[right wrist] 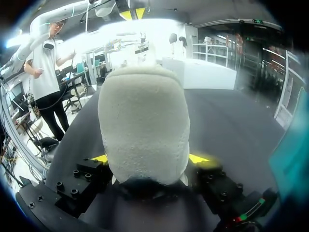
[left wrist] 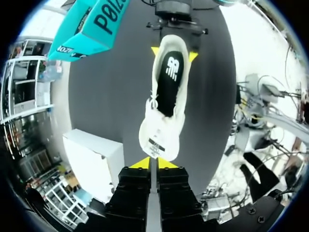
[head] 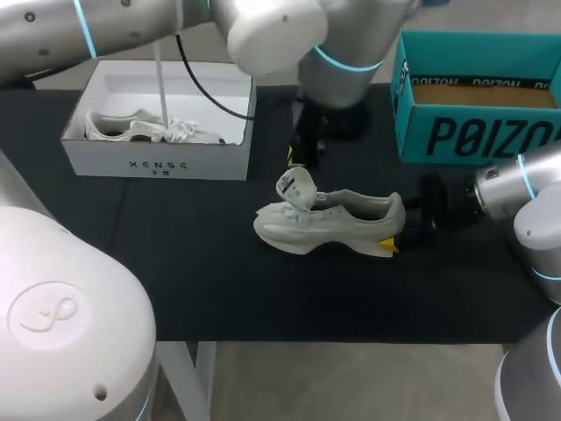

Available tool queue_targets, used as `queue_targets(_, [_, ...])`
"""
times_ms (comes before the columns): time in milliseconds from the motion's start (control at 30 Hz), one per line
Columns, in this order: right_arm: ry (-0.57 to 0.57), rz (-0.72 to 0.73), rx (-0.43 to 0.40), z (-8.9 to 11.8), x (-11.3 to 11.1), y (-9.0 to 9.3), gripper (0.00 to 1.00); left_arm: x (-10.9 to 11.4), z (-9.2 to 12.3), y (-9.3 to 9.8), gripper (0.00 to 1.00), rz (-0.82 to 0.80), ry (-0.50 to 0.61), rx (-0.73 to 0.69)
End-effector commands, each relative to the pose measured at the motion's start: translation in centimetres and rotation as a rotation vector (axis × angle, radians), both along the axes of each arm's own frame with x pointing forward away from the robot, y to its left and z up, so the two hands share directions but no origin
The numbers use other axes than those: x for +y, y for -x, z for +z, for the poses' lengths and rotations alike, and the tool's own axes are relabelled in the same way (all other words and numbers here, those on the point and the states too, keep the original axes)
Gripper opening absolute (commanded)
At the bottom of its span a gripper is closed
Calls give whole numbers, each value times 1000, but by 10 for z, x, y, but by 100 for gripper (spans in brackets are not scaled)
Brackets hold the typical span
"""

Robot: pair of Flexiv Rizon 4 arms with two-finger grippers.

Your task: Take the shoe out of the shoebox, open the shoe tongue, remove and reinsert the insole, then place the shoe into the shoebox

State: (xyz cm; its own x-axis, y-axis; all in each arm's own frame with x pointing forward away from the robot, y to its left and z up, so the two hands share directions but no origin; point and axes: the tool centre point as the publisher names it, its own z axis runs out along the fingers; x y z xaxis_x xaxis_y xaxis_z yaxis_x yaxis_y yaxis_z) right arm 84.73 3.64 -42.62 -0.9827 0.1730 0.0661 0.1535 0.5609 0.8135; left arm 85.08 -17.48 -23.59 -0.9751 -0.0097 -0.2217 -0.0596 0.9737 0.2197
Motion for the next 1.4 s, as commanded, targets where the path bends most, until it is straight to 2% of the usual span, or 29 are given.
queue_targets(33, [2, -1, 1, 0, 0, -1, 0, 11, -1, 7, 0, -385, 67, -356])
queue_targets(233, [2, -1, 1, 0, 0, -1, 0, 11, -3, 9, 0, -376, 66, -341])
queue_targets(467, [2, -1, 1, 0, 0, -1, 0, -18, -13, 24, 0, -287, 178, -144])
queue_targets(633, [2, -1, 1, 0, 0, -1, 0, -25, -20, 28, 0, -239, 164, -50])
queue_targets(733, [2, -1, 1, 0, 0, -1, 0, -26, -21, 30, 0, -238, 138, -1])
queue_targets(800, [2, -1, 1, 0, 0, -1, 0, -28, -24, 31, 0, -268, 158, 26])
queue_targets(833, [2, -1, 1, 0, 0, -1, 0, -30, -26, 31, 0, -316, 189, 26])
queue_targets(1367, [2, -1, 1, 0, 0, -1, 0, -30, -26, 31, 0, -316, 189, 26])
queue_targets(1400, [2, -1, 1, 0, 0, -1, 0, -32, -25, 28, 0, -282, 231, 20])
